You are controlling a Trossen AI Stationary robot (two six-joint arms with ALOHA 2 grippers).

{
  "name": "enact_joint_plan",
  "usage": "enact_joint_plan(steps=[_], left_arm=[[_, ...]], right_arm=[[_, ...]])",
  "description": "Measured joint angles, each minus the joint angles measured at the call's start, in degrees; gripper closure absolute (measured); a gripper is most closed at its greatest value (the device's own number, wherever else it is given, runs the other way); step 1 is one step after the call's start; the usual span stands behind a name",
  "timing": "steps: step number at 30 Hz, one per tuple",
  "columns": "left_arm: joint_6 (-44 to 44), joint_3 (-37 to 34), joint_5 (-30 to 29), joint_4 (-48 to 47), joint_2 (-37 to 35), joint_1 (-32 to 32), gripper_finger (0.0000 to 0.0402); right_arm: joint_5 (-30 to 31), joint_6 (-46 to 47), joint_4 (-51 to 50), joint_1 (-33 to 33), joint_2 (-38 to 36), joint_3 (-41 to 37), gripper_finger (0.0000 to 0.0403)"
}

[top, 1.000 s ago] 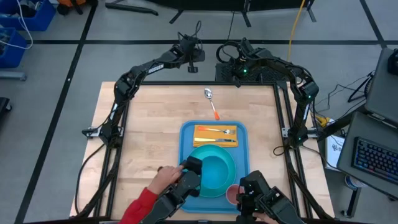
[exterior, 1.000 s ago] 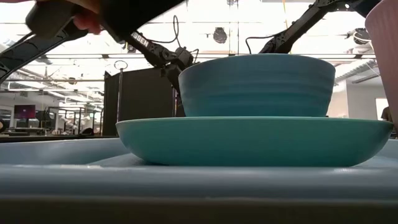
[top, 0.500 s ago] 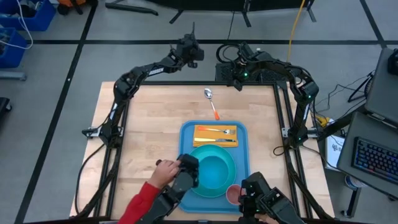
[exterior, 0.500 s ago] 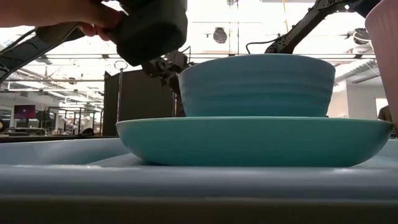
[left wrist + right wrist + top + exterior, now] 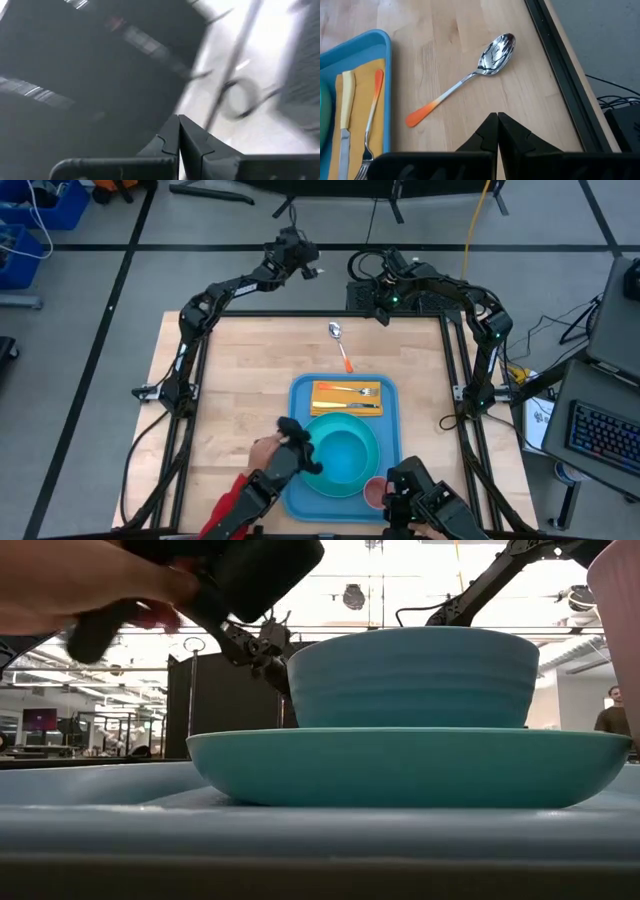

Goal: Set up tray
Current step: Adjust the blue serving tray

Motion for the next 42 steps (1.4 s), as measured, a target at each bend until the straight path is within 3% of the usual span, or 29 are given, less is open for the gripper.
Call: enact_joint_plan(steps=[4,7,14,23,30,36,42], left_arm=[[4.2,0.0,16.0,-2.3,0.5,0.2,0.0398],[6.2,0.0,20.3,-0.9,1.0,0.1,0.0399],[9.8,0.0,37.8,-3.2,1.0,0.4,0.0392],[10.4,0.0,39.2,-6.8,1.1,-0.2,0.0391],[-18.1,1.5,53.7,-6.5,1.0,3.2,0.0394],[-38.9,1.4,56.9,-7.0,0.8,5.4,0.0396],[-57.7,1.4,64.1,-8.6,0.8,6.4,0.0395]], right_arm=[[0.0,0.2,0.0,0.0,0.0,0.0,0.0403],[0.0,0.3,0.0,0.0,0.0,0.0,0.0403],[-0.2,0.3,0.0,0.0,0.0,0.0,0.0403],[-0.2,0.3,0.0,0.0,0.0,0.0,0.0403],[-0.2,0.3,0.0,0.0,0.0,0.0,0.0403],[-0.2,0.3,0.4,0.0,0.0,0.0,0.0403],[-0.2,4.7,4.3,0.0,0.0,0.0,0.0403]])
